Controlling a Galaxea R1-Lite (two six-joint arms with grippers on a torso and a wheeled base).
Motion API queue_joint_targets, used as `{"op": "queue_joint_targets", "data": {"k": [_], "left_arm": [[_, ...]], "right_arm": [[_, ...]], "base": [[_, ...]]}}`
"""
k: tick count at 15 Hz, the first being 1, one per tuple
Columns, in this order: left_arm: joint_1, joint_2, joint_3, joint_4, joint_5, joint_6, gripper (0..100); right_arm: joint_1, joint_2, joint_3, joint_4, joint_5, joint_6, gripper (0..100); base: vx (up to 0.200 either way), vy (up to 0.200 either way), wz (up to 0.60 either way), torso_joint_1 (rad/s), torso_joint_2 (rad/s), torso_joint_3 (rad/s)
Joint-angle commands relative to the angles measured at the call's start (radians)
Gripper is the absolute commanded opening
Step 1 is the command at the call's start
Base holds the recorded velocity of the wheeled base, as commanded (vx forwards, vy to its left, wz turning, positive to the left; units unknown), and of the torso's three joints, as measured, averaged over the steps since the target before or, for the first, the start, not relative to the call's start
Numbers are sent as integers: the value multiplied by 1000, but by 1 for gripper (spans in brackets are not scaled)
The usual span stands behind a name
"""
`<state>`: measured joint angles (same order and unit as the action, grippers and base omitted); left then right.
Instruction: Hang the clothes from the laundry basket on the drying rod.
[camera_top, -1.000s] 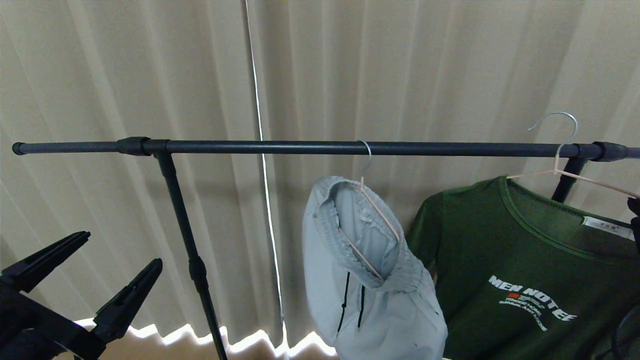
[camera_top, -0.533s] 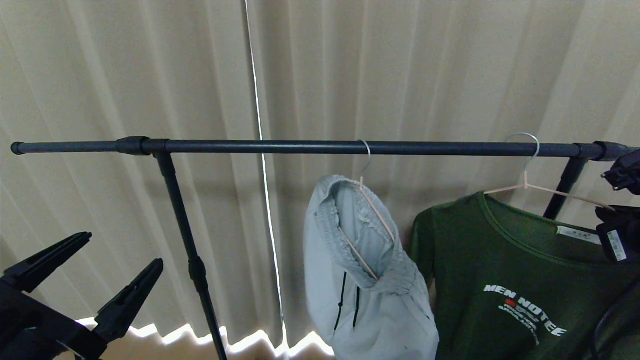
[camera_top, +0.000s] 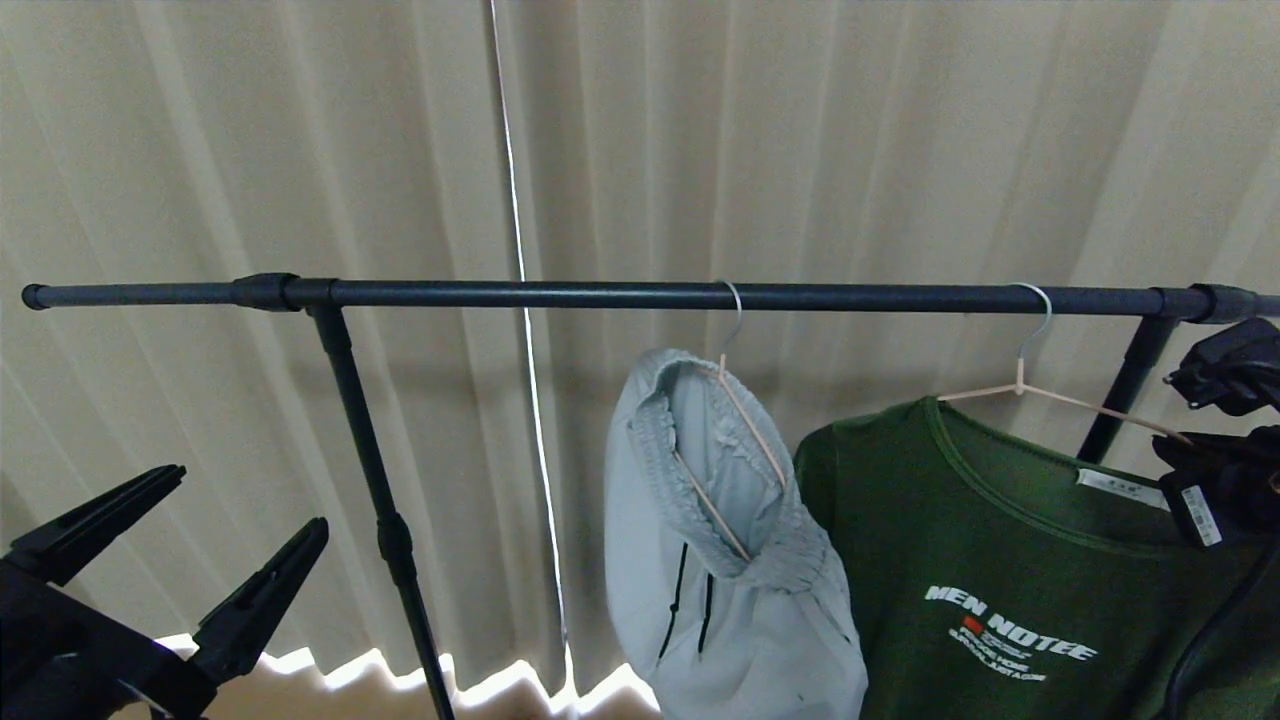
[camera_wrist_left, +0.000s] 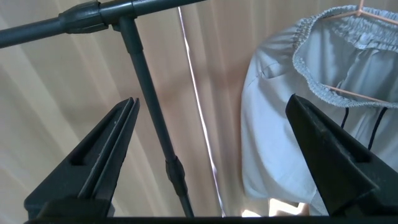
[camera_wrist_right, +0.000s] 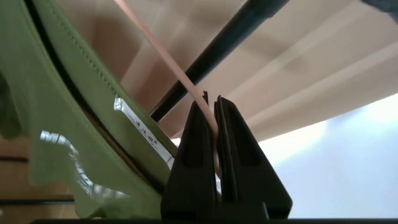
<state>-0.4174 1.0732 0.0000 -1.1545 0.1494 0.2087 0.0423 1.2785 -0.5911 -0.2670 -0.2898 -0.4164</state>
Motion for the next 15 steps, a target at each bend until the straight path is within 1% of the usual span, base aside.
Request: {"op": "queue_joint_targets", "data": {"k": [1, 3, 4, 6, 7, 8, 9, 11, 13, 15], "left_arm": [[0, 2, 0, -1, -1, 0, 100], [0, 4, 0, 4, 1, 0, 100], [2, 2, 0, 12, 1, 0, 100], [2, 2, 0, 22, 4, 0, 100], [8, 1, 0, 29, 4, 0, 100], [8, 1, 0, 29, 4, 0, 100], [29, 2, 0, 29, 4, 0, 100], [32, -1, 0, 35, 4, 0, 100], [35, -12, 0, 36, 6, -8, 100], [39, -35, 0, 47, 9, -22, 100]], "right_arm": [[24, -21, 13, 0, 3, 18, 0], [80, -45, 27, -15, 3, 74, 0], [100, -51, 40, -21, 4, 96, 100], [116, -53, 77, -70, 17, 130, 100], [117, -53, 106, -139, 55, 159, 100], [117, -53, 106, -139, 55, 159, 100], [117, -59, 146, -238, 115, 205, 100], [122, -90, 177, -319, 176, 286, 100], [160, -131, 185, -319, 225, 332, 100], [185, -156, 197, -322, 245, 375, 100]], "base": [[0, 0, 0, 0, 0, 0], [0, 0, 0, 0, 0, 0], [0, 0, 0, 0, 0, 0], [0, 0, 0, 0, 0, 0], [0, 0, 0, 0, 0, 0], [0, 0, 0, 0, 0, 0], [0, 0, 0, 0, 0, 0], [0, 0, 0, 0, 0, 0], [0, 0, 0, 0, 0, 0], [0, 0, 0, 0, 0, 0]]}}
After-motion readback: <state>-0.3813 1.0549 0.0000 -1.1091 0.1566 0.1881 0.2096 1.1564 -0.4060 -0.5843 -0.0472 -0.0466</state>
